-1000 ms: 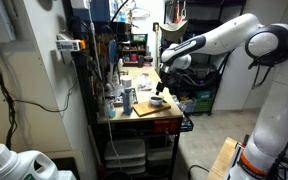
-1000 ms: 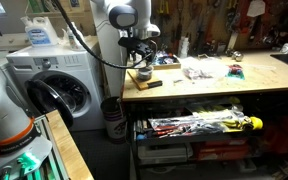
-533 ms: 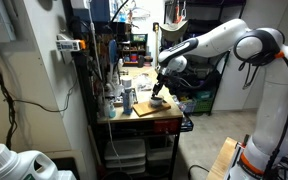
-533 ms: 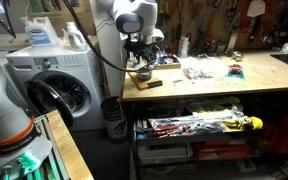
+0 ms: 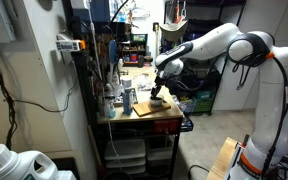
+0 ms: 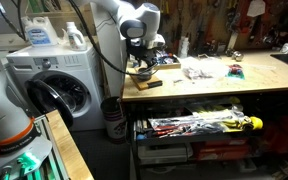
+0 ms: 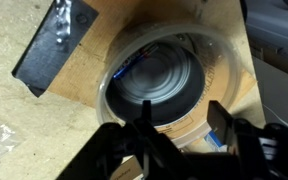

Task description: Pour the content of the silver object into the lunchbox

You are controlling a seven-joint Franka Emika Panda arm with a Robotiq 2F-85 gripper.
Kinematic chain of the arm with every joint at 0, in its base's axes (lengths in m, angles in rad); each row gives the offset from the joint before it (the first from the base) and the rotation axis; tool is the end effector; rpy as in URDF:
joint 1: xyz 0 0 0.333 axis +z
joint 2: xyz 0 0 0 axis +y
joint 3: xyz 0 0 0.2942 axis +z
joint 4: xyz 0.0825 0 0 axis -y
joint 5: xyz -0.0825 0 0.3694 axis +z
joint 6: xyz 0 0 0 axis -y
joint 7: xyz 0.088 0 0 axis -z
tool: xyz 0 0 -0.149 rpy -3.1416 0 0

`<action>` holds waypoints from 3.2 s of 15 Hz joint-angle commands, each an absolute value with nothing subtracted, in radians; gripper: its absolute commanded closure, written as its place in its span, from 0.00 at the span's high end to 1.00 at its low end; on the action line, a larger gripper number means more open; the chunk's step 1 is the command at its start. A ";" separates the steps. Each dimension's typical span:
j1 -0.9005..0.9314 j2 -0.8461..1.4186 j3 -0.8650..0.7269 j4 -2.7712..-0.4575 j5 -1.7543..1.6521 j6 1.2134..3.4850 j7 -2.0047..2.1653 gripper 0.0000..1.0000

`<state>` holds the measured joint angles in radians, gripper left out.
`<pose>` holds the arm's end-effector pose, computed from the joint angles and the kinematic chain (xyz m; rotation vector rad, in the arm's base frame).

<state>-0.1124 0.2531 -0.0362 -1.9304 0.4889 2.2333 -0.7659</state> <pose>0.6006 -0.0593 0.3137 -2.7679 -0.4524 -0.3034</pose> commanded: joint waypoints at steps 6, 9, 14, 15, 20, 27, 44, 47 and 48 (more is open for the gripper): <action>-0.152 0.297 -0.006 -1.885 0.486 2.190 -0.752 0.29; -0.151 0.299 -0.006 -1.882 0.480 2.190 -0.745 0.16; -0.153 0.305 -0.005 -1.874 0.480 2.185 -0.735 0.01; -0.153 0.305 -0.005 -1.873 0.480 2.184 -0.733 0.00; -0.152 0.290 -0.007 -1.872 0.470 2.174 -0.715 0.01; -0.126 0.225 -0.018 -1.894 0.342 2.158 -0.607 0.01; -0.060 0.131 0.025 -1.799 0.238 1.995 -0.503 0.01; -0.073 0.145 0.035 -1.759 0.364 1.909 -0.553 0.01; -0.082 0.153 0.033 -1.747 0.425 1.874 -0.573 0.01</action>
